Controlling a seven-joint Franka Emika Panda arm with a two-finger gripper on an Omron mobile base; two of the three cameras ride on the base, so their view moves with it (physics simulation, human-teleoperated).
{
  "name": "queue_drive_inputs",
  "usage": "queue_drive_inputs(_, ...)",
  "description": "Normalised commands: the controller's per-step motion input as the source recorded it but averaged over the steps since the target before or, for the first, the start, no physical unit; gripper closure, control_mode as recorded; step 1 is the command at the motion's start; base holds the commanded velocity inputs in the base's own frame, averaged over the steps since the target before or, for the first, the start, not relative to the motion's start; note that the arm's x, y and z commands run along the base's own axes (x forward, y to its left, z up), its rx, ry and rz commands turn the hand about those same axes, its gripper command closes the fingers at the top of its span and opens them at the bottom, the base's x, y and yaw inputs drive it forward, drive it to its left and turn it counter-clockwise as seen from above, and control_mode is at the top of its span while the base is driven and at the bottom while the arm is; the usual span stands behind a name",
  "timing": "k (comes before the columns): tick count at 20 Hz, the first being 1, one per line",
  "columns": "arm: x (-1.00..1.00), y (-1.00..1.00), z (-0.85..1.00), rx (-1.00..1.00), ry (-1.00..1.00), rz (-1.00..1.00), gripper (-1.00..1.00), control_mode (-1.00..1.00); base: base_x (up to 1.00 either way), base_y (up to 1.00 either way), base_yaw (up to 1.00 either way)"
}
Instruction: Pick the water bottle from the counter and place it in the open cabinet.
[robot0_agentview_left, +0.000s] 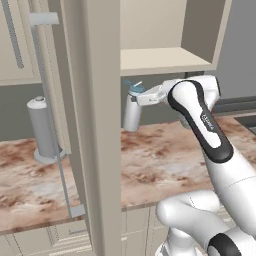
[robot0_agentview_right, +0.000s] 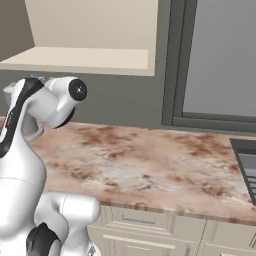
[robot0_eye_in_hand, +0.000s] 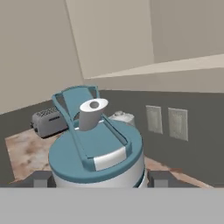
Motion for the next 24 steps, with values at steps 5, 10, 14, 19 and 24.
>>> queue_drive_inputs(5, -0.27, -0.14, 0.79, -0.03, 0.00, -0.03, 1.00, -1.00, 0.00, 0.00, 0.00)
queue_drive_inputs(10, -0.34, -0.27, 0.61, -0.03, 0.00, -0.04, 1.00, -1.00, 0.00, 0.00, 0.00)
queue_drive_inputs(14, -0.22, -0.28, 0.51, -0.03, -0.05, -0.07, 1.00, -1.00, 0.00, 0.00, 0.00)
queue_drive_inputs(19, -0.05, -0.25, 0.54, -0.01, -0.13, -0.08, 1.00, -1.00, 0.00, 0.00, 0.00)
queue_drive_inputs(24, -0.03, -0.13, 0.46, 0.00, -0.24, -0.07, 1.00, -1.00, 0.00, 0.00, 0.00)
